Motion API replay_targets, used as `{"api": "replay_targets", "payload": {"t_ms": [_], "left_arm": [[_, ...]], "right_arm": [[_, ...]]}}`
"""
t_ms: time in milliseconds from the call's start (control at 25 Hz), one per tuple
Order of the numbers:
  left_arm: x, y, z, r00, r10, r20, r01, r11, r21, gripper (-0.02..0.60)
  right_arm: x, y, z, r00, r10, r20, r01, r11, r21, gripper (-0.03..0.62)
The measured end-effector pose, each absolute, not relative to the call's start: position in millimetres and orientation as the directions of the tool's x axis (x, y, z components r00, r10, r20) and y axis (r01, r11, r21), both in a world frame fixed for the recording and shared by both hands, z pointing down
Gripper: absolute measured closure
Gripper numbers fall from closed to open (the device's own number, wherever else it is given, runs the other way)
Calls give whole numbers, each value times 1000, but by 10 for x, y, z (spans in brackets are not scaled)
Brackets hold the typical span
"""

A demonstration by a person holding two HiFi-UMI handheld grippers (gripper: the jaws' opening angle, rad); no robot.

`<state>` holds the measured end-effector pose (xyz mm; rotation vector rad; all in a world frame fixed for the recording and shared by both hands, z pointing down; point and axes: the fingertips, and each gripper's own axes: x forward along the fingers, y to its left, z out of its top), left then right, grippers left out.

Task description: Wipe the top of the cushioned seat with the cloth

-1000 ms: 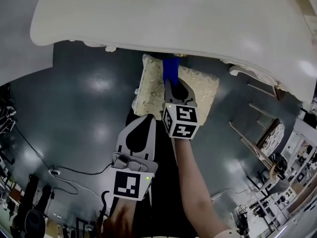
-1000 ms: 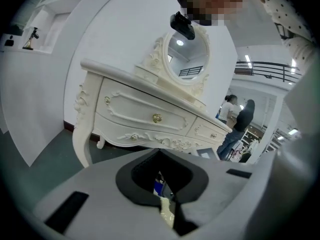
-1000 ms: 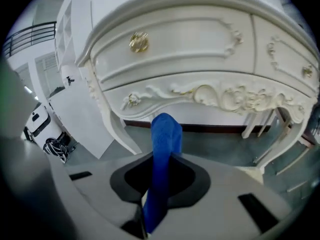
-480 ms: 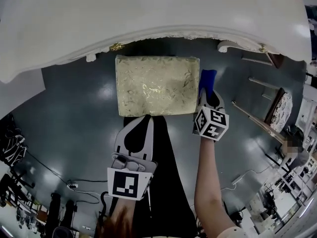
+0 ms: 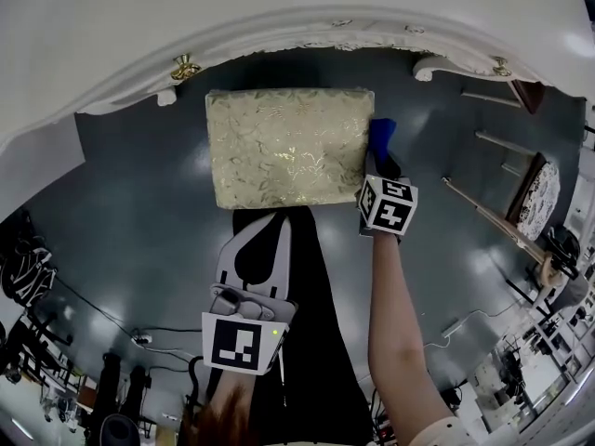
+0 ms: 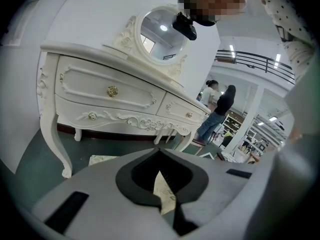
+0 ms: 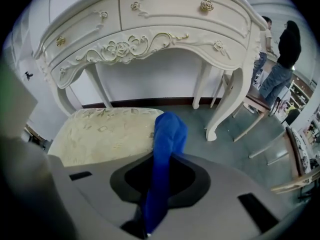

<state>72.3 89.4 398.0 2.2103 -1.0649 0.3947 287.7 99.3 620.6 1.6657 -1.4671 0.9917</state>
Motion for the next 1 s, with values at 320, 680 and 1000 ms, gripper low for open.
{"api": "replay_targets", "payload": {"t_ms": [320,680,1000], "left_arm": [[677,877,3956,619,-599,509,-785,-452,424,583],[578,875,3932,612,-611,502,-790,-441,426,583],[505,871,3910,607,-622,496,-793,-431,430,583]], "right_arm": [[2857,989,6191,85,-438,895,-994,-103,44,533],[2726,953,6125,92,-449,889,-992,-118,43,533],[2514,911,6089,69,-458,886,-996,-74,39,533]]}}
